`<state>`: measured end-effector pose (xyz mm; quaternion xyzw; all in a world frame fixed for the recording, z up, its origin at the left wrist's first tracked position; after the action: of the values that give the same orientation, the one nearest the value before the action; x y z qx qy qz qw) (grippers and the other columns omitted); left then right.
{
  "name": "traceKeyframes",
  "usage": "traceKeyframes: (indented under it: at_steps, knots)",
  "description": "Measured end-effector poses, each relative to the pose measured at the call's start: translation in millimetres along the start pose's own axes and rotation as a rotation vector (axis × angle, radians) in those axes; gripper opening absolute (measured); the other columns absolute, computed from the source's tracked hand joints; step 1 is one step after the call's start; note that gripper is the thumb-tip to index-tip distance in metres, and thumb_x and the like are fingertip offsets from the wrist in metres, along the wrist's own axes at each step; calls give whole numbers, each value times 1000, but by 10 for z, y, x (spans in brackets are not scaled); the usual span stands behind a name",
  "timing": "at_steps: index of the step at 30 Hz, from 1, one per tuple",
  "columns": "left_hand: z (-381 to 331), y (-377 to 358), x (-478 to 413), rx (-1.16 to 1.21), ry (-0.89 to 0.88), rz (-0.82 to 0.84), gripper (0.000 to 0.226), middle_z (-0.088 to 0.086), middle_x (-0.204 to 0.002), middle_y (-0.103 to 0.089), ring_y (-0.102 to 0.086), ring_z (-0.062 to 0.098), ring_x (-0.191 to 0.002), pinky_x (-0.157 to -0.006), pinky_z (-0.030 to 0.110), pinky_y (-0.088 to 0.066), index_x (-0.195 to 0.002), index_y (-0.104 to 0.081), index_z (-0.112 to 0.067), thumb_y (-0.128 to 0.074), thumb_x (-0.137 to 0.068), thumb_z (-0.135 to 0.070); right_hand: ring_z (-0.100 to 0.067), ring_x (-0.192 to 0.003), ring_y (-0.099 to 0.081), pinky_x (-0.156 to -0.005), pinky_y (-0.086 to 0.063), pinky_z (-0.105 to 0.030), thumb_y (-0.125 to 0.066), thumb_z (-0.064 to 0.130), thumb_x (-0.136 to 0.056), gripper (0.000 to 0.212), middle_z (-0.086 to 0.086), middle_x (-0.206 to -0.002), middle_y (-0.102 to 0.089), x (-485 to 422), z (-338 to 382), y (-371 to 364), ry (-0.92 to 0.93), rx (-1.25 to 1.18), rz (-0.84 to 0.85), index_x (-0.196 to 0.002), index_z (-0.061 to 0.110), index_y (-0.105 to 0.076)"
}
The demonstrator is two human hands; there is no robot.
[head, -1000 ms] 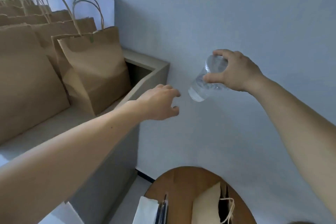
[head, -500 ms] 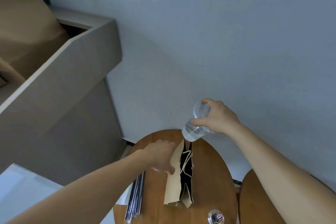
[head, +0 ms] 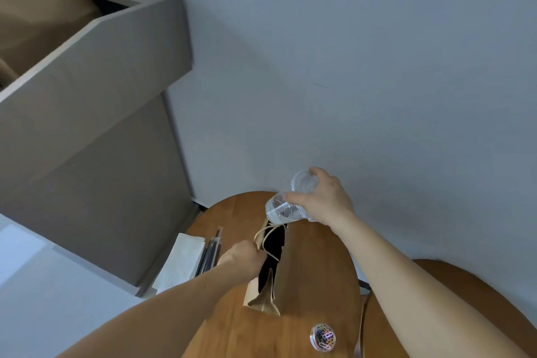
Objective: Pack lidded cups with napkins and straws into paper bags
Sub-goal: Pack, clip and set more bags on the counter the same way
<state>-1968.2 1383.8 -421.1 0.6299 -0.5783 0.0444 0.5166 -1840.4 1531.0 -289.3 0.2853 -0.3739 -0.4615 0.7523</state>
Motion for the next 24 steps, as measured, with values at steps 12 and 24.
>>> traceKeyframes:
  at_steps: [12, 24]
  knots:
    - [170, 97, -102, 107, 62, -120, 27, 0, -76, -67, -69, 14, -63, -57, 19, -57, -82, -63, -22, -48, -100, -35, -29, -119, -50, -90, -50, -40, -68, 65, -58, 99, 0, -136, -42, 184, -261, -86, 169, 489, 140, -144, 37, -29]
    - [105, 84, -39, -38, -12, -61, 26, 3, -84, -70, -71, 17, -74, -74, 34, -62, -94, -68, -16, -49, -98, -33, -41, -119, -48, -99, -42, -47, -71, 49, -79, 92, -19, -139, -37, 230, -575, -1467, 512, 1034, 342, -149, 21, -18]
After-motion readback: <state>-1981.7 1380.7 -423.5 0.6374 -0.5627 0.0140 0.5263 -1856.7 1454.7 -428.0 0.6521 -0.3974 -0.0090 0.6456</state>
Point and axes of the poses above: each hand's wrist, its own x-axis away from the middle knuckle, its own y-axis out of the back of the hand, z = x × y, the point moved 6 cm from there along -x, towards the middle knuckle
